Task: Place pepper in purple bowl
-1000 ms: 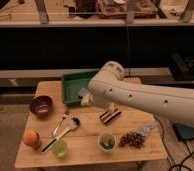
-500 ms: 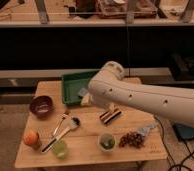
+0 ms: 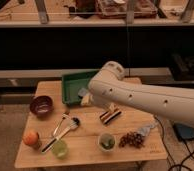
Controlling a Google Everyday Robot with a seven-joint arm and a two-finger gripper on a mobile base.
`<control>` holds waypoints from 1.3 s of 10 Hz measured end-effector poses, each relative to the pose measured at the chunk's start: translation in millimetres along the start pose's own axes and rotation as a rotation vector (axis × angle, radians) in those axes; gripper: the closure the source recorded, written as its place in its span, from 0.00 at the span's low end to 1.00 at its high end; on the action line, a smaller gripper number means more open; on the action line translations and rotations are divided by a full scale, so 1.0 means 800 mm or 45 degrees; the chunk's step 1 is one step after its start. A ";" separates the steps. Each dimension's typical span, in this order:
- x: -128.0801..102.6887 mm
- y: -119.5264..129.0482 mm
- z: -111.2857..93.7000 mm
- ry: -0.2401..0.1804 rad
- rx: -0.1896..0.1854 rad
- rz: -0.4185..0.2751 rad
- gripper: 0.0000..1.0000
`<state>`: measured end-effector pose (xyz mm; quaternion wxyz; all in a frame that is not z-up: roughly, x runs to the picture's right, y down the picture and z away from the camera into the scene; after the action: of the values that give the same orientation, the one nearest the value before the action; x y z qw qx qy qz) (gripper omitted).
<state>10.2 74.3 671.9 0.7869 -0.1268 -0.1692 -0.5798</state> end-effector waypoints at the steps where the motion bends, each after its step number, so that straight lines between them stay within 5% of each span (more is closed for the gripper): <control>1: 0.000 0.000 0.000 0.000 0.000 0.000 0.20; 3: 0.003 0.003 0.001 -0.017 -0.009 0.003 0.20; 4: 0.001 0.006 0.002 -0.066 -0.012 0.012 0.20; 5: 0.001 0.019 0.004 -0.164 -0.022 0.021 0.20; 6: -0.005 0.042 0.004 -0.323 -0.049 0.033 0.20; 8: -0.027 0.061 0.001 -0.483 -0.105 0.040 0.20; 11: -0.075 0.080 -0.009 -0.494 -0.180 0.039 0.20; 13: -0.108 0.083 -0.004 -0.535 -0.190 0.023 0.20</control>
<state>50.2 168.0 632.7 0.7279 -0.3041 -0.2851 -0.5444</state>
